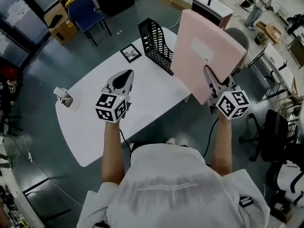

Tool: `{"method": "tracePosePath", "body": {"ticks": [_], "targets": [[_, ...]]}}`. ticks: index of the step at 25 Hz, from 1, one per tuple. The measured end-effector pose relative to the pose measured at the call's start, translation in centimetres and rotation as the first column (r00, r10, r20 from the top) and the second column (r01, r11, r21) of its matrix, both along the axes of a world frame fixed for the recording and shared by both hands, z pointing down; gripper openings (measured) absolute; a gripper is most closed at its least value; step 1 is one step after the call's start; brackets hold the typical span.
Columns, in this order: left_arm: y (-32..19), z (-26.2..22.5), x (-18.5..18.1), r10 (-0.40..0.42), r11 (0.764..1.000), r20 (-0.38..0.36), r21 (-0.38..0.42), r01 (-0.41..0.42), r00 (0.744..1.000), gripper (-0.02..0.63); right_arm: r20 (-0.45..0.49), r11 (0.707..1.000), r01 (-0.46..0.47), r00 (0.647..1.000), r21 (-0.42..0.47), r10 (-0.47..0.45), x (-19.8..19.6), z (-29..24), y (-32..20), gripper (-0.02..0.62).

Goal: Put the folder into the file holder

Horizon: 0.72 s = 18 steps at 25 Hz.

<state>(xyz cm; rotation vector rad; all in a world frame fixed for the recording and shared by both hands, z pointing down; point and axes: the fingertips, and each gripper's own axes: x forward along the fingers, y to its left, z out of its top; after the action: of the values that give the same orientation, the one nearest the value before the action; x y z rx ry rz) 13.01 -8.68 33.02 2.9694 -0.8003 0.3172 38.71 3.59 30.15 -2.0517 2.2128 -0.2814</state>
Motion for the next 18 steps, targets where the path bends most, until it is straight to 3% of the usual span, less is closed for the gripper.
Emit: {"method": "tracePosePath", "body": {"ticks": [9,18], "targets": [[-2.1,0.2,0.9,-0.053,0.999,-0.001,-0.006,0.053,0.999,0.017,-0.012,0.999,0.013,1.0,0.048,-0.012,2.1,-1.6,-2.9,0.167],[-8.2,0.4,0.3,-0.114,0.993,-0.035,-0.021,0.113,0.993,0.017,-0.05,0.998,0.027,0.998,0.051,-0.024,2.0,-3.0,-8.8,0.173]]}}
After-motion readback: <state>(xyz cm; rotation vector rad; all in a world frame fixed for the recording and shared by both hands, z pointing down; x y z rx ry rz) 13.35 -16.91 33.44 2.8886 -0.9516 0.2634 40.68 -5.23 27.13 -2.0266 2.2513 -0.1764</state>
